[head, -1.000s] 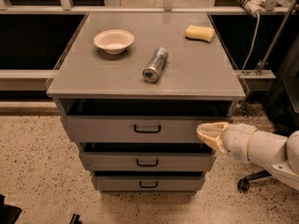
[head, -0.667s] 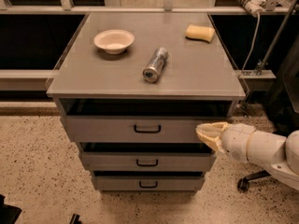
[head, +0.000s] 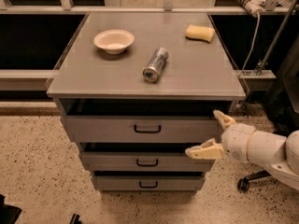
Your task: Close top drawer
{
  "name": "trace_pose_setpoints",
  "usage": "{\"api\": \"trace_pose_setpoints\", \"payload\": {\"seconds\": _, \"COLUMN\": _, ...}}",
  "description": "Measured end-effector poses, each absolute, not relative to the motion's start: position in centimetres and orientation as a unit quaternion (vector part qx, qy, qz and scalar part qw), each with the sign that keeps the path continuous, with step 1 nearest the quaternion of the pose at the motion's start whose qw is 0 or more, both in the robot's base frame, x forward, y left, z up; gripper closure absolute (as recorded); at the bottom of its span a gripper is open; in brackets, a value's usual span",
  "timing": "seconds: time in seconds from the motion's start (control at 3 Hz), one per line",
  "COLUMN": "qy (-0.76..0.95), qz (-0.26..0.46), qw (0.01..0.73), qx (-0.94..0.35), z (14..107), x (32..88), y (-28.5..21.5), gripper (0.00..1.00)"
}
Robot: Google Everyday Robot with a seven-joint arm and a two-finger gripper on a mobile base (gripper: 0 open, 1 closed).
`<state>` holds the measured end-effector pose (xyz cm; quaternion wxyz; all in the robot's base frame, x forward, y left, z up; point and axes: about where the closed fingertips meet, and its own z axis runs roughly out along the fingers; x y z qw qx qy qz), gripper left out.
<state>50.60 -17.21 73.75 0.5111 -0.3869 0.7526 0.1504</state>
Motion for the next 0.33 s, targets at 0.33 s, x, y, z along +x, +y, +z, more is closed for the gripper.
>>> {"api": "trace_pose_setpoints", "payload": {"seconds": 0.33, "qy": 0.753, "qz": 0.15, "qw": 0.511, "qx": -0.387, "z": 73.75, "x": 50.6, "y": -17.2, "gripper": 0.0}}
